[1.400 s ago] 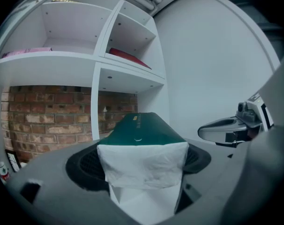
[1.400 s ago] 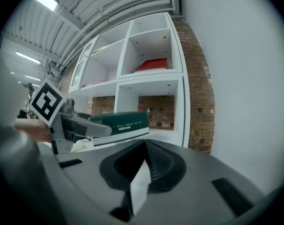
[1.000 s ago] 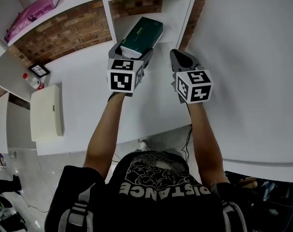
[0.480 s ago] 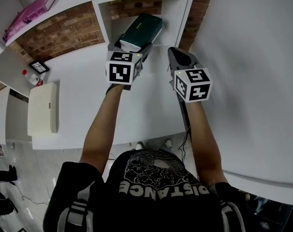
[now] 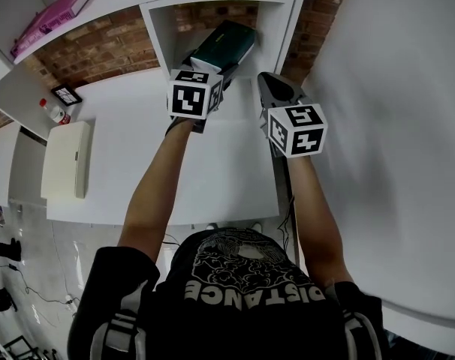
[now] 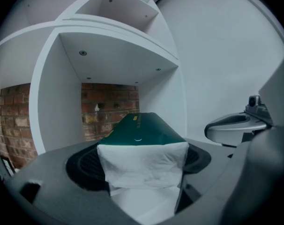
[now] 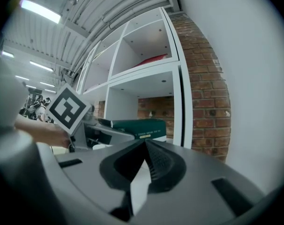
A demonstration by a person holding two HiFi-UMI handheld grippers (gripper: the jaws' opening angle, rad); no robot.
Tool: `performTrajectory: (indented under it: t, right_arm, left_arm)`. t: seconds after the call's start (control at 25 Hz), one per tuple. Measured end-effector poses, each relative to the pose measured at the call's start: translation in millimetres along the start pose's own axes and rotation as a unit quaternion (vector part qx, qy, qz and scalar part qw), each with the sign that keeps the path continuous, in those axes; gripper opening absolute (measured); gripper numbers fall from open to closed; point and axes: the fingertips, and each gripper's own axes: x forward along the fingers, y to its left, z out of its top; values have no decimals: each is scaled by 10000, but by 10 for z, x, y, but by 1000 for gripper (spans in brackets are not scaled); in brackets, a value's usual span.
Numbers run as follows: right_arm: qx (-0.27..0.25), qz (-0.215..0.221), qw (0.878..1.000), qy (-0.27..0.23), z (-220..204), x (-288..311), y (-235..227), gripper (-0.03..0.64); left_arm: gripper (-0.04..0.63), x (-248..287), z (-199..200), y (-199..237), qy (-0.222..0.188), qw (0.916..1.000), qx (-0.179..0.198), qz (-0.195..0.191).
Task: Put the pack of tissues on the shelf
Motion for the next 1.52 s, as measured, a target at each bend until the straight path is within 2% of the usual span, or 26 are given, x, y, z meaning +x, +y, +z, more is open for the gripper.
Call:
performTrajectory:
  t: [0.64, 1.24, 1.52]
  right_arm:
    - [0, 21, 10000, -15, -40, 113, -206, 3]
    - [96, 28, 9999, 86, -153, 127, -212, 3]
    - [134, 30, 9998, 173, -191, 76, -162, 3]
  left_arm:
    - [440, 432, -86, 134, 369, 9993, 7, 56]
    - [466, 515, -93, 131, 343, 9994, -68, -29]
    - [471, 403, -78, 168, 243, 9990, -359, -76]
